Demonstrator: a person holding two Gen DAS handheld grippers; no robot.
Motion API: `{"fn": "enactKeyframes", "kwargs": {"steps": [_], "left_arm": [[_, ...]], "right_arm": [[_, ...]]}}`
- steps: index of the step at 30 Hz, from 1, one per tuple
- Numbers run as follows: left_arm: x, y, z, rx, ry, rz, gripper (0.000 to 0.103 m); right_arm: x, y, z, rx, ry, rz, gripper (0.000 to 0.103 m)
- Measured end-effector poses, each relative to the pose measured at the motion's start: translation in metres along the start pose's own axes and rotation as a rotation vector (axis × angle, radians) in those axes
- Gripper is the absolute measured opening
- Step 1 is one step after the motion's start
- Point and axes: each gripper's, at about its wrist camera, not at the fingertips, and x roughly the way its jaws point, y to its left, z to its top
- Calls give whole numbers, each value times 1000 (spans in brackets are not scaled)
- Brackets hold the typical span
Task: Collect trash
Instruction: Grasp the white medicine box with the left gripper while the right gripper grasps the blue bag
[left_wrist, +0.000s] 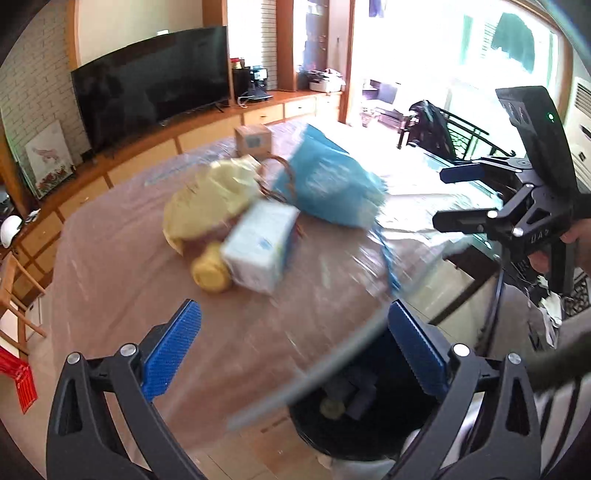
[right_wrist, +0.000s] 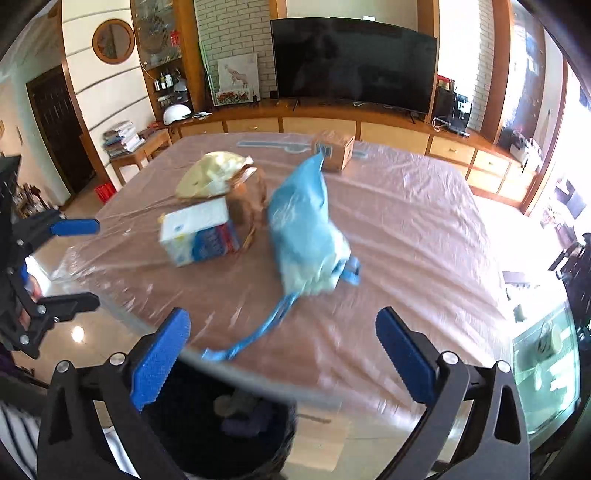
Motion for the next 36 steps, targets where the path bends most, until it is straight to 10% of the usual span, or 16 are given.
{"fn": "enactKeyframes", "kwargs": {"steps": [13, 36], "left_arm": [[64, 19, 35, 169, 100, -14, 101], [90, 6, 46, 228, 153, -69, 51]], "right_arm": [[70, -4, 51, -118, 88, 9, 99], [120, -8, 65, -119, 177, 106, 75]]}}
